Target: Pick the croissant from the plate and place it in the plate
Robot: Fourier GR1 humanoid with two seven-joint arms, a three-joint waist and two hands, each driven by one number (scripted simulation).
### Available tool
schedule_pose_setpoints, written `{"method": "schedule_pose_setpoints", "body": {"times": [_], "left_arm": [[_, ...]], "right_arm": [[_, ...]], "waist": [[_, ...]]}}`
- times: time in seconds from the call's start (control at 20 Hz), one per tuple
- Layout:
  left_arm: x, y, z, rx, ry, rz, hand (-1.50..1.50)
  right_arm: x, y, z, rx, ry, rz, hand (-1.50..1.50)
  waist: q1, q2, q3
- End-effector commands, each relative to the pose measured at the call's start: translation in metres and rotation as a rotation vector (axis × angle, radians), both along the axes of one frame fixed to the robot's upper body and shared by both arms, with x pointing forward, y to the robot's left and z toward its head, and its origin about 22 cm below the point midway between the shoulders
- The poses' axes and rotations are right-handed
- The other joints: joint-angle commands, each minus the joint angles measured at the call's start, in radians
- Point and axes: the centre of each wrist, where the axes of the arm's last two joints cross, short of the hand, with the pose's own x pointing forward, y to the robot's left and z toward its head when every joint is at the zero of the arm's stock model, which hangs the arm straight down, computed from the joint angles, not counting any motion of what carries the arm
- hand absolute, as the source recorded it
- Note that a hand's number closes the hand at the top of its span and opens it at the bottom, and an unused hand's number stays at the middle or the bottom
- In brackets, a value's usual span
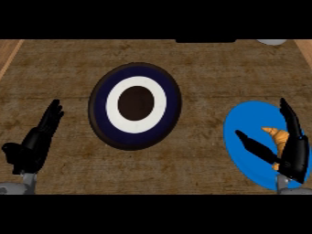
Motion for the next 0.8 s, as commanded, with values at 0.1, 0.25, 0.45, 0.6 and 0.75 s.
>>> {"method": "schedule_pose_setpoints", "body": {"times": [0.1,0.25,0.45,0.6,0.75], "left_arm": [[-0.007,-0.007,-0.017,-0.003,0.002,-0.017,0.0],[0.009,0.0,0.0,-0.006,0.0,-0.001,0.0],[0.009,0.003,0.0,-0.002,0.0,-0.007,0.0],[0.008,0.003,0.004,0.01,0.012,-0.003,0.0],[0.008,-0.016,0.003,-0.02,-0.005,-0.018,0.0]], "right_arm": [[-0.037,-0.003,0.016,-0.096,0.024,-0.122,-1.5],[-0.057,-0.022,0.025,-0.187,0.176,-0.143,-1.5],[-0.055,-0.051,0.054,-0.292,0.389,-0.158,-1.5],[-0.074,-0.044,0.056,-0.334,0.575,-0.112,-1.5],[-0.054,-0.036,0.084,-0.33,0.656,-0.118,-1.5]], "waist": [[0.0,0.0,-0.001],[-0.006,0.001,-0.003],[0.002,0.003,-0.004],[-0.002,0.001,-0.004],[0.009,0.001,-0.002]]}}
